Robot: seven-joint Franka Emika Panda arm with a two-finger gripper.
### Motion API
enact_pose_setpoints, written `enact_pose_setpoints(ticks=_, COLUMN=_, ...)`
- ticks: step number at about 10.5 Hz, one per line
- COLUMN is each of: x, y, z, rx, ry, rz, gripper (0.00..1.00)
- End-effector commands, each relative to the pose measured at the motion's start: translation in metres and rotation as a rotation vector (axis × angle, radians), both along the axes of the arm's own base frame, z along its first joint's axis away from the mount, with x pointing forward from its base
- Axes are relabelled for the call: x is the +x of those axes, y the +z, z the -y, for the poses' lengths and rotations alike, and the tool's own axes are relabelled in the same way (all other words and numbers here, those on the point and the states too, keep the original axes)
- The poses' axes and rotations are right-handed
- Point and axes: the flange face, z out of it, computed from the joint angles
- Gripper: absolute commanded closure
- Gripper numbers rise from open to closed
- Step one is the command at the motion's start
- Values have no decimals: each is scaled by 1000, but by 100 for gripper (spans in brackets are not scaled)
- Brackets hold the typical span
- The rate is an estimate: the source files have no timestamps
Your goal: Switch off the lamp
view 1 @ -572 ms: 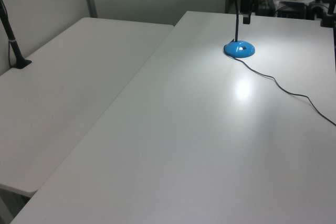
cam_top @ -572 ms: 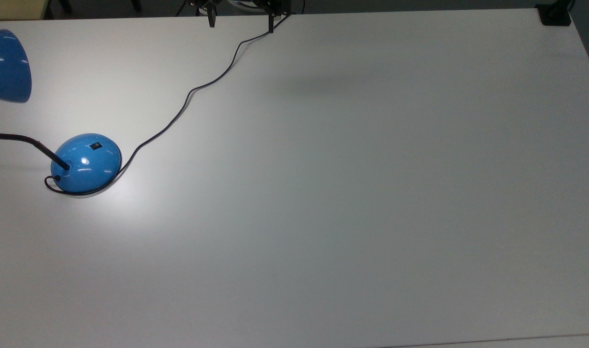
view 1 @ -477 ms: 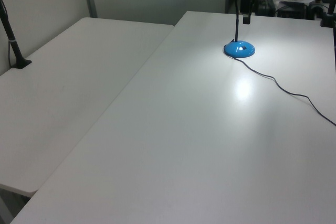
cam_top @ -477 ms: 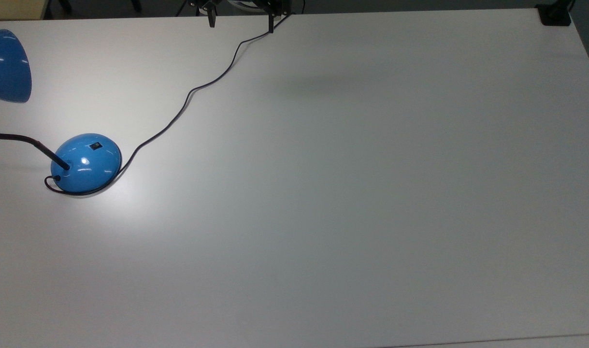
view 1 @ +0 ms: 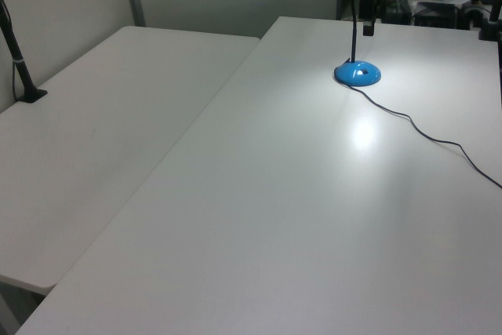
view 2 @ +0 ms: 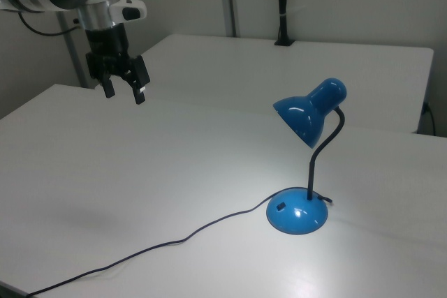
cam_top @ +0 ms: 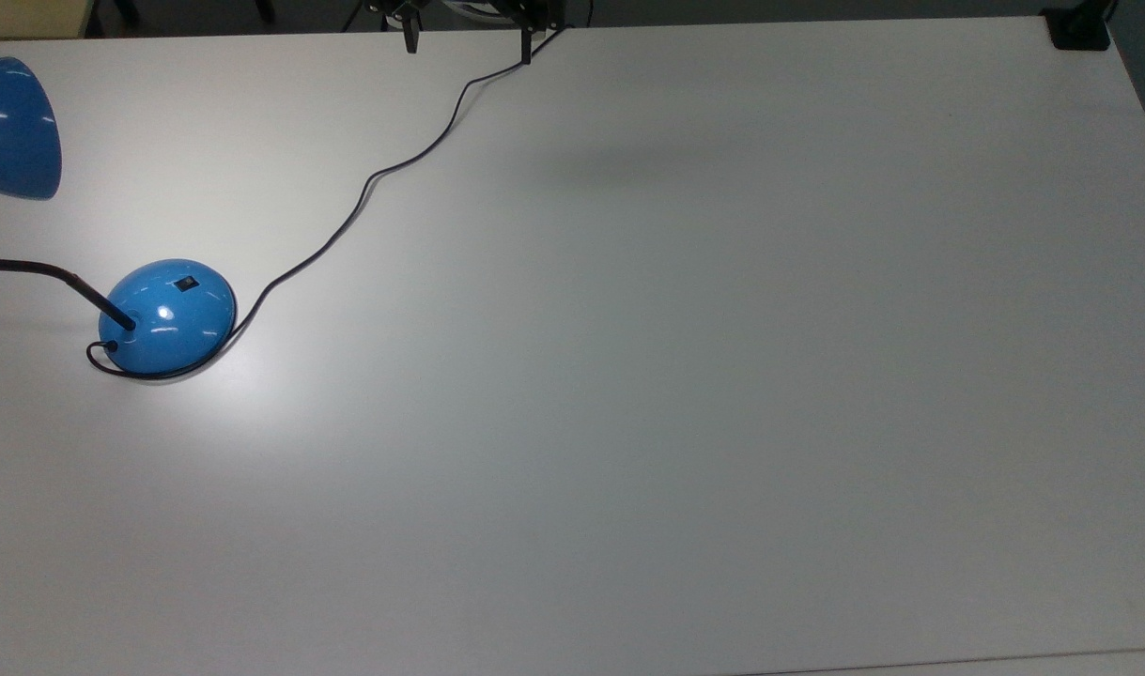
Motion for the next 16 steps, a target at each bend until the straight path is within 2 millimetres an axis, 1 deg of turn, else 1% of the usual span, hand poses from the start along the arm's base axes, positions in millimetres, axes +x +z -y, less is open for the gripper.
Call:
enact_pose_setpoints(ticks=1, x=-2, y=0, z=3, rx=18, ry=84, rz=-11, gripper=46)
enact_pose_setpoints(ticks=2, x=-3, y=1, z=4, rx=19, ry=110, rz=-13, gripper=72)
enact_pose_setpoints(ticks=3, x=-3, y=0, z=3, rx=19, ry=113, rz=-15, gripper=90)
enact_pose_setpoints(ticks=4, x=-2, y=0, z=4, rx=19, ry=112, rz=-15, gripper=100)
enact_pose_setpoints(ticks=7, x=-1, y=1, z=5, rx=19, ry=109, rz=-6, gripper=100)
enact_pose_setpoints(ticks=8, x=0, y=0, z=10, rx=19, ry=100, rz=-1, gripper=100)
enact_pose_setpoints(ticks=10, x=0, y=1, z=32, rx=17, ry=53, rz=4, gripper=100)
enact_pose_setpoints(ticks=11, x=5, y=0, z=49, rx=13, ry=23, rz=27, gripper=100)
enact_pose_setpoints(ticks=12, x=8, y=-6, z=73, rx=10, ry=-19, rz=61, gripper=100)
enact_pose_setpoints(ticks=13, x=13, y=-22, z=97, rx=9, ry=-58, rz=83, gripper=100)
enact_pose_setpoints(ticks=14, x=14, y=-39, z=114, rx=6, ry=-85, rz=94, gripper=100)
enact_pose_setpoints(ticks=15, x=13, y=-61, z=131, rx=1, ry=-110, rz=107, gripper=100)
enact_pose_setpoints(ticks=16, x=11, y=-79, z=139, rx=0, ry=-125, rz=115, gripper=100)
